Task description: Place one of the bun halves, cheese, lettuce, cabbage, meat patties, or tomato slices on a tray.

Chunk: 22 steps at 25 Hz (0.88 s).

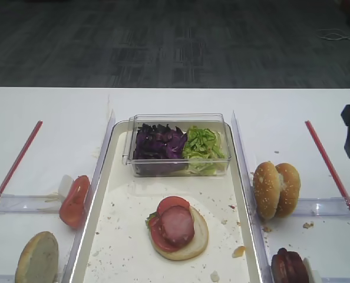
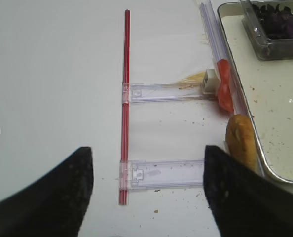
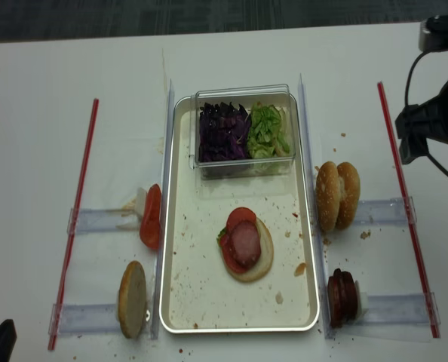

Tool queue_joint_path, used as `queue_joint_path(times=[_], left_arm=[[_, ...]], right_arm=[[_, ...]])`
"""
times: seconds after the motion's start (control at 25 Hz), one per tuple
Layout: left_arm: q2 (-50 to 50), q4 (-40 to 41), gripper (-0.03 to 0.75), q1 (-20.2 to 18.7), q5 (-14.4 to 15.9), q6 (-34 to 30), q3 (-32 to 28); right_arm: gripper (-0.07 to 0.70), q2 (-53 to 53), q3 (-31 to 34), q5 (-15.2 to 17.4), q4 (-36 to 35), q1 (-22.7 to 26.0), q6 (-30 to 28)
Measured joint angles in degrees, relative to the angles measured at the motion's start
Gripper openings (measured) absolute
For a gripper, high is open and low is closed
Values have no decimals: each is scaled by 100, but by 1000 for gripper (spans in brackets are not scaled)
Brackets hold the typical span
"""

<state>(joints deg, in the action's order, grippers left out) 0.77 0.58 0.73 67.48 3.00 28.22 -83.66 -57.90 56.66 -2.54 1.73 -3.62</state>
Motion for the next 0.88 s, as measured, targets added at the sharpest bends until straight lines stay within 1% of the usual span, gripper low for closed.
queue_joint_path(times=[0.12, 0.32, 0.52, 0.64, 0.88], left_arm=[[0, 0, 474, 0, 0, 0, 0], [0, 0, 474, 0, 0, 0, 0], [0, 0, 474, 0, 0, 0, 0], [0, 0, 474, 0, 0, 0, 0], [0, 0, 474, 0, 0, 0, 0]], right_arm=[[659, 0, 0, 111, -122, 253, 21], [652, 0, 0, 323, -413, 268, 43], [650, 23, 78, 578, -448, 268, 32], [650, 214, 421, 619, -448, 268, 20], [647, 1182, 1580, 544, -448, 268, -218]])
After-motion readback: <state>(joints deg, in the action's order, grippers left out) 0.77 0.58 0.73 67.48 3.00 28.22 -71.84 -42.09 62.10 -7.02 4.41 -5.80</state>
